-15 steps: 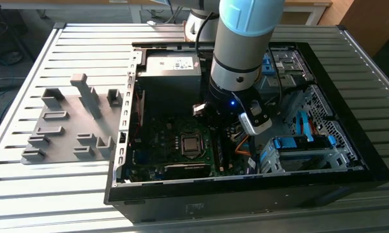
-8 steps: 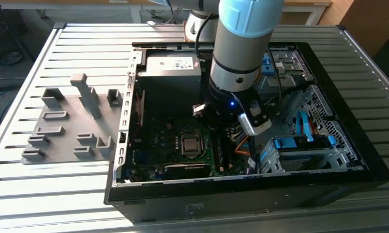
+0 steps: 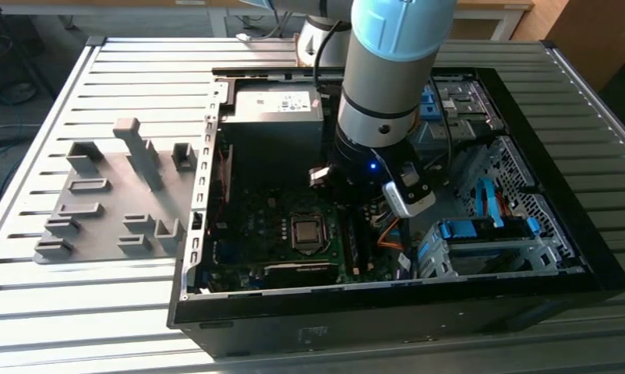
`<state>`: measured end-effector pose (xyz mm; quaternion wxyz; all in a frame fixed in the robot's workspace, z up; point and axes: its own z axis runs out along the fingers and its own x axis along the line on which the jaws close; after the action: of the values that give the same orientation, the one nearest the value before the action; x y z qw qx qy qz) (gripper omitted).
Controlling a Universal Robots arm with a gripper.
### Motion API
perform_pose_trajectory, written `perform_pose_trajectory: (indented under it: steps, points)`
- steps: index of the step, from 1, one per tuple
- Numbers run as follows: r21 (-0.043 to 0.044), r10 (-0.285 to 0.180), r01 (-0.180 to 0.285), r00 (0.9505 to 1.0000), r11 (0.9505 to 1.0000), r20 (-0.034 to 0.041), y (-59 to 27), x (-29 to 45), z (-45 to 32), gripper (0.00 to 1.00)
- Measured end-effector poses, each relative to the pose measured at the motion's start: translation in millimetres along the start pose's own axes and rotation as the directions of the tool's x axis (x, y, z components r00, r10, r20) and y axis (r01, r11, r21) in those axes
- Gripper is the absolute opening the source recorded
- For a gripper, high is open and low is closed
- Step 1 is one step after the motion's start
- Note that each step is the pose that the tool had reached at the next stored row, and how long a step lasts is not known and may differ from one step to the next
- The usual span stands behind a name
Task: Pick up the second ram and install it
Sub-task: 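Insert the second ram into the second slot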
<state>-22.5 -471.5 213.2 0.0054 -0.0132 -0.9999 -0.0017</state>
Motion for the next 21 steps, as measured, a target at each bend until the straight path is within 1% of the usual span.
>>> perform_pose_trajectory:
  steps: [3, 7, 13, 17, 21]
  points:
    - [-0.0001, 0.000, 0.000, 1.0000, 1.0000, -0.0012, -0.5, 0.4, -1.9, 0.14]
    - [-0.0033, 0.000, 0.000, 1.0000, 1.0000, -0.0013, -0.5, 0.8, -1.8, 0.14]
    - [-0.0035, 0.000, 0.000, 1.0000, 1.0000, -0.0012, -1.4, 0.7, -1.9, 0.14]
    - [-0.0033, 0.000, 0.000, 1.0000, 1.0000, -0.0013, -1.4, 0.8, -5.5, 0.14]
    - [-0.0036, 0.000, 0.000, 1.0000, 1.0000, -0.0012, -1.4, 0.8, -5.5, 0.14]
